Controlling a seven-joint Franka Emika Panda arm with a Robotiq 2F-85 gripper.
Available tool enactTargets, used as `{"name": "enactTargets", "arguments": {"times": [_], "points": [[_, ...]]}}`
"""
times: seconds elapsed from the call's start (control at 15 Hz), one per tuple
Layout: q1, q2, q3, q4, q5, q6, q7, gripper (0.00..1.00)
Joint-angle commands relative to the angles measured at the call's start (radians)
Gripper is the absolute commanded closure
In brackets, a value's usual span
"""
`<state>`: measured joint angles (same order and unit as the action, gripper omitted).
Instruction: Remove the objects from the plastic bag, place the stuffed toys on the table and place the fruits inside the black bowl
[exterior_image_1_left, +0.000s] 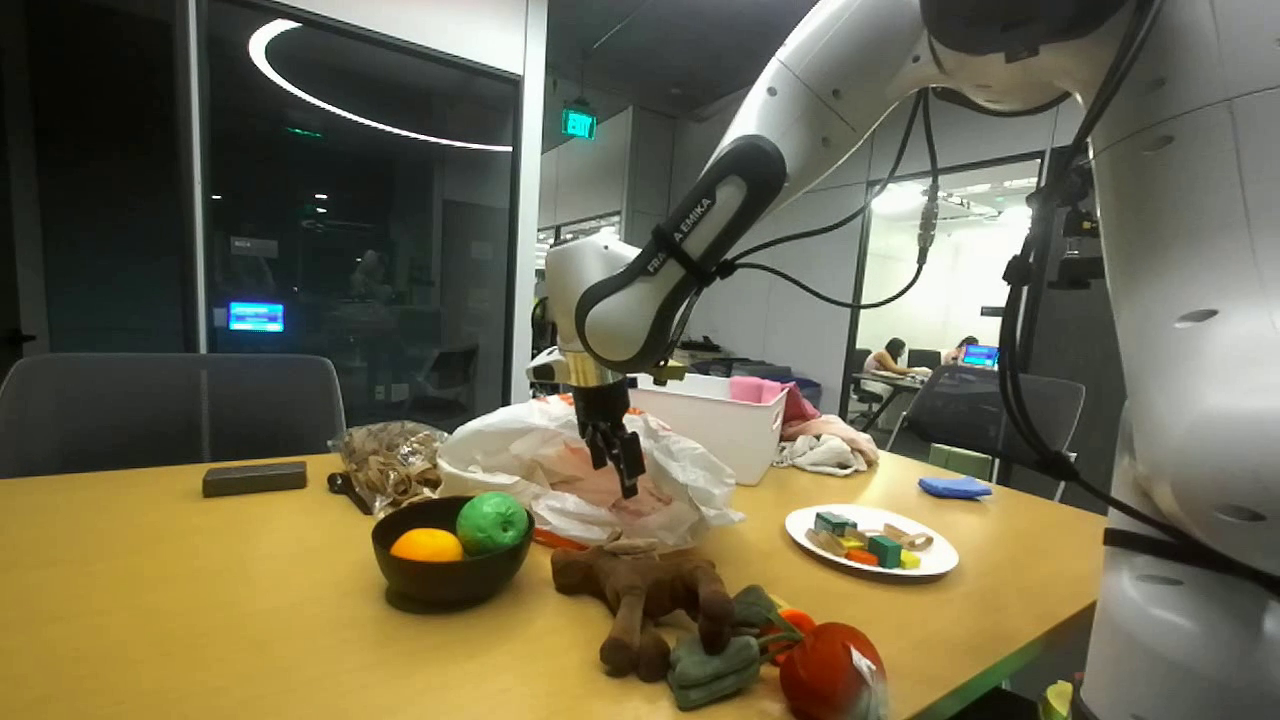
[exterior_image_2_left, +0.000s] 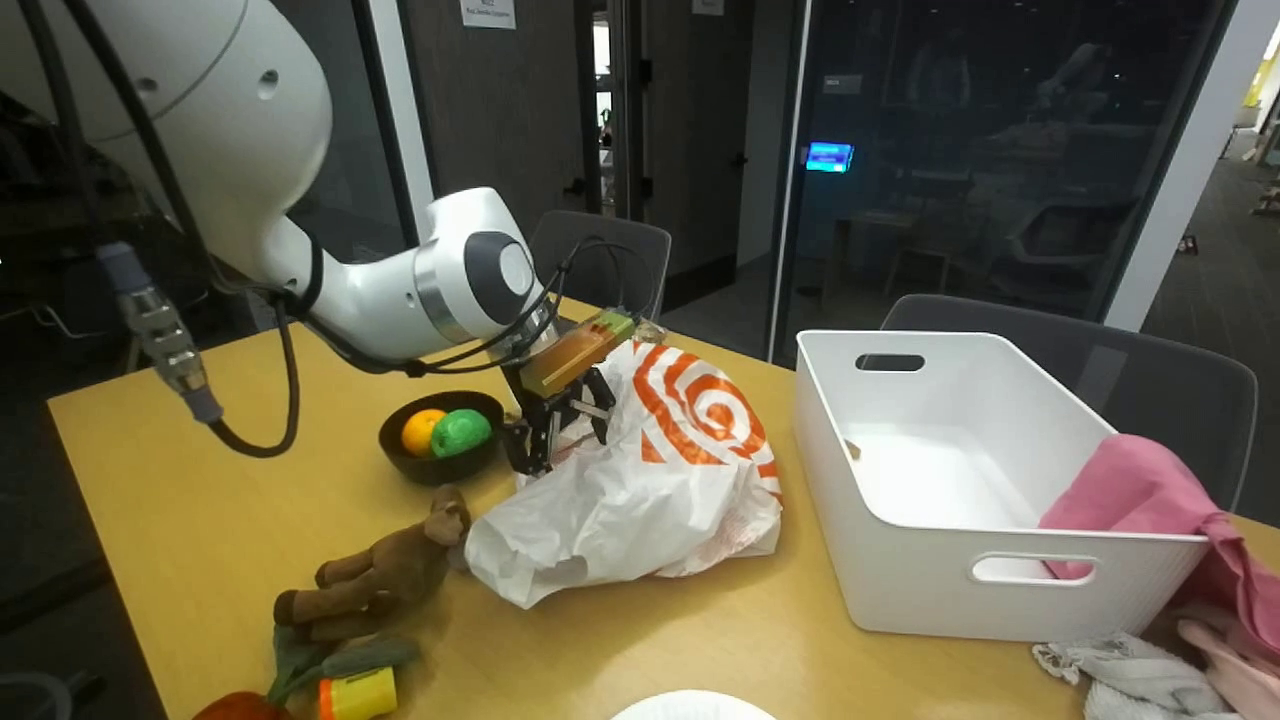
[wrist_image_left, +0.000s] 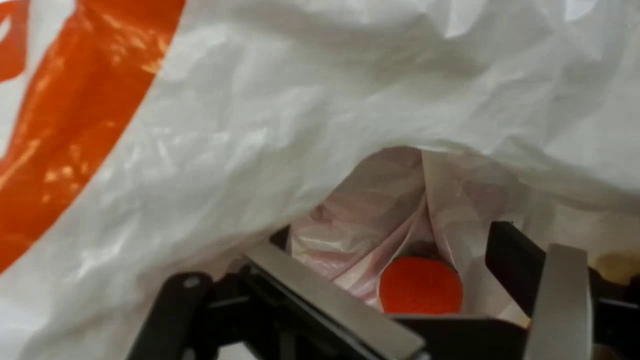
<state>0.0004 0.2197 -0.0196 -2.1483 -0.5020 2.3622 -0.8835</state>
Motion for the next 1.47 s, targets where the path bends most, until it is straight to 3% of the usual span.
{"name": "enactTargets", "arguments": {"times": [0.0,0.67,1.0,1.07,1.2,1.4], "points": [[-0.018,0.022,0.006,-0.006,-0.003,0.044,-0.02,0.0],[-0.022,0.019,0.038,-0.079,0.044,0.113,-0.056,0.0],[-0.02,0.017,0.078,-0.088,0.131,0.141,-0.1,0.0],[-0.019,0.019,0.078,-0.086,0.133,0.149,-0.098,0.25],[-0.021,0.02,0.083,-0.082,0.144,0.15,-0.106,0.32],[-0.02,0.018,0.078,-0.081,0.145,0.156,-0.101,0.57]]}}
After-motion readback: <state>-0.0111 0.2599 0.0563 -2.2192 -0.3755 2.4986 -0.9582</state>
